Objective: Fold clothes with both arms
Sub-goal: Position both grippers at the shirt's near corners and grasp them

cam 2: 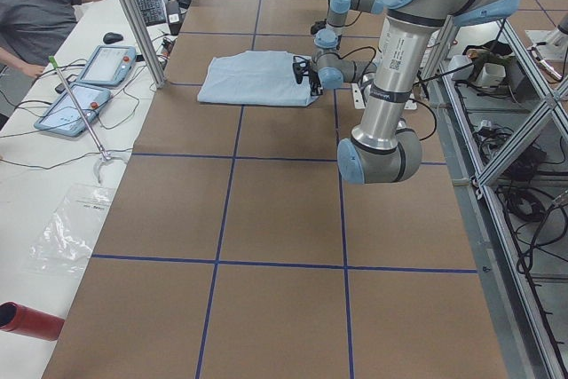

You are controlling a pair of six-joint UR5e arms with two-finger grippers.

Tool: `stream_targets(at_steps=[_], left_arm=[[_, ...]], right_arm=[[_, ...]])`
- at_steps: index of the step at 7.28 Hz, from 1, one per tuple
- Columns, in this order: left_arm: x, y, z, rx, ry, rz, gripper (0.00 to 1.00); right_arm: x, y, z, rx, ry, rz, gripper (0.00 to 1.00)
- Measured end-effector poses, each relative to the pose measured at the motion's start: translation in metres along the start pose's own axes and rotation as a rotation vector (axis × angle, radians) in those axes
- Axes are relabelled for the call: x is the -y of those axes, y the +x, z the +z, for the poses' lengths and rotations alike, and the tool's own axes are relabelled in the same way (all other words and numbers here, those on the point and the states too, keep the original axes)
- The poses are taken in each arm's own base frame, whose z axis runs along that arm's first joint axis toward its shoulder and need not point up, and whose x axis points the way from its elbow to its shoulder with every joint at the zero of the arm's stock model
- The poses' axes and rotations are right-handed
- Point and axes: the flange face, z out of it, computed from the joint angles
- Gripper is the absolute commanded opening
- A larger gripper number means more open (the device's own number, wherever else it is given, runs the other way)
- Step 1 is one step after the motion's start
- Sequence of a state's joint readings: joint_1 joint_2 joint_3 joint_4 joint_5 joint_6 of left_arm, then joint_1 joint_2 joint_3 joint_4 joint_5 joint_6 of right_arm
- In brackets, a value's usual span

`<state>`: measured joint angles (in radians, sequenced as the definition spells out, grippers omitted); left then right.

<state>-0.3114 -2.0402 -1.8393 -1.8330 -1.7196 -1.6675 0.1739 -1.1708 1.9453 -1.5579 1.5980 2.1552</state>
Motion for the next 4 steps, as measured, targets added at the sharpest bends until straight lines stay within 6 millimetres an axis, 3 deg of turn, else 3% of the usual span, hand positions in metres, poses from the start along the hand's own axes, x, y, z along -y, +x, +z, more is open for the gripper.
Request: stream_targets(at_steps=[1,2,4], left_arm=[[0.0,-0.0001,0.0004,0.001,0.0,0.0,0.0],[0.0001,-0.0004,0.0007,0.002,0.0,0.0,0.0],[0.0002,-0.0005,0.0008,0.002,0.0,0.0,0.0]], right_arm=[[0.0001,-0.0002,0.0,0.001,0.001,0.0,0.7],[0.0001,-0.0002,0.0003,0.001,0.002,0.001,0.96],[-0.0009,0.0001,0.0011,0.001,0.003,0.0,0.99]])
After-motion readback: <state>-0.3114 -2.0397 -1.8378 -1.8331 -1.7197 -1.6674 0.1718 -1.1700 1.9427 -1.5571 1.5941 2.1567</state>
